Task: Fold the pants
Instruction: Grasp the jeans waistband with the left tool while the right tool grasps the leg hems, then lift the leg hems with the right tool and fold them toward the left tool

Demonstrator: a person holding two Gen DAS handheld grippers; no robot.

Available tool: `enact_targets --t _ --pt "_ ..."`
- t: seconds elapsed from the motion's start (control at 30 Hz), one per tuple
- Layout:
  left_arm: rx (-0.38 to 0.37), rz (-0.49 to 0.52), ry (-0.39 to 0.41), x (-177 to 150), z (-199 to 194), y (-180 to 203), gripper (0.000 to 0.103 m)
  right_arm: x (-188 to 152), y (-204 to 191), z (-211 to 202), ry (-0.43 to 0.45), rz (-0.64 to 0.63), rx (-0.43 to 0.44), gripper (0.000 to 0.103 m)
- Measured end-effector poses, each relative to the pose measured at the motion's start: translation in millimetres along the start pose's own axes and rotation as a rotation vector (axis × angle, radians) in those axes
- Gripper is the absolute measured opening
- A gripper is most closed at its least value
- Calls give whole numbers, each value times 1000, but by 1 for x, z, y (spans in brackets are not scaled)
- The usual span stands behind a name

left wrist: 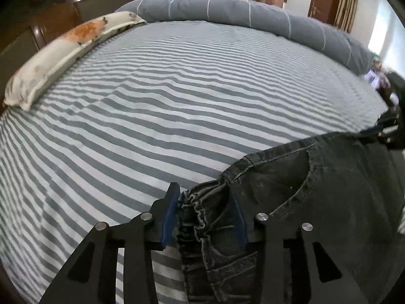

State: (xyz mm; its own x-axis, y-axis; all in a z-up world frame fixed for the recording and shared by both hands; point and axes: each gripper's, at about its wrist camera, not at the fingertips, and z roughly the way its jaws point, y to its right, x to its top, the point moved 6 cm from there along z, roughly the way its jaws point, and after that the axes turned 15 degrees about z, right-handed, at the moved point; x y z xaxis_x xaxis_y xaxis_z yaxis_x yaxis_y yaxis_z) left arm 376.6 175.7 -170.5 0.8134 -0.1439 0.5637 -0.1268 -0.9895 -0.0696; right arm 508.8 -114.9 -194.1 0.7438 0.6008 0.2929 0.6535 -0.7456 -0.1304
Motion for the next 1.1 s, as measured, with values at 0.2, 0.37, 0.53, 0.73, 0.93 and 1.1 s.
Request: enact_targets --t 0.2,0.37,0.53,0.73,0.93,1.1 --pt "-38 -42 -9 -2 9 -7 62 -8 -4 -25 38 19 41 8" --pt "-70 6 3 3 11 9 36 -14 -7 -23 13 20 44 10" --pt "-87 47 30 6 0 19 18 -12 -7 -16 -3 35 30 18" --pt "-110 11 79 7 -18 13 18 -12 17 -10 -28 6 -51 24" --pt "-99 -21 96 6 -28 17 18 -18 54 -6 -54 38 -94 26" --pt "-32 -77 77 10 -37 25 18 -22 66 -5 -61 33 -105 28"
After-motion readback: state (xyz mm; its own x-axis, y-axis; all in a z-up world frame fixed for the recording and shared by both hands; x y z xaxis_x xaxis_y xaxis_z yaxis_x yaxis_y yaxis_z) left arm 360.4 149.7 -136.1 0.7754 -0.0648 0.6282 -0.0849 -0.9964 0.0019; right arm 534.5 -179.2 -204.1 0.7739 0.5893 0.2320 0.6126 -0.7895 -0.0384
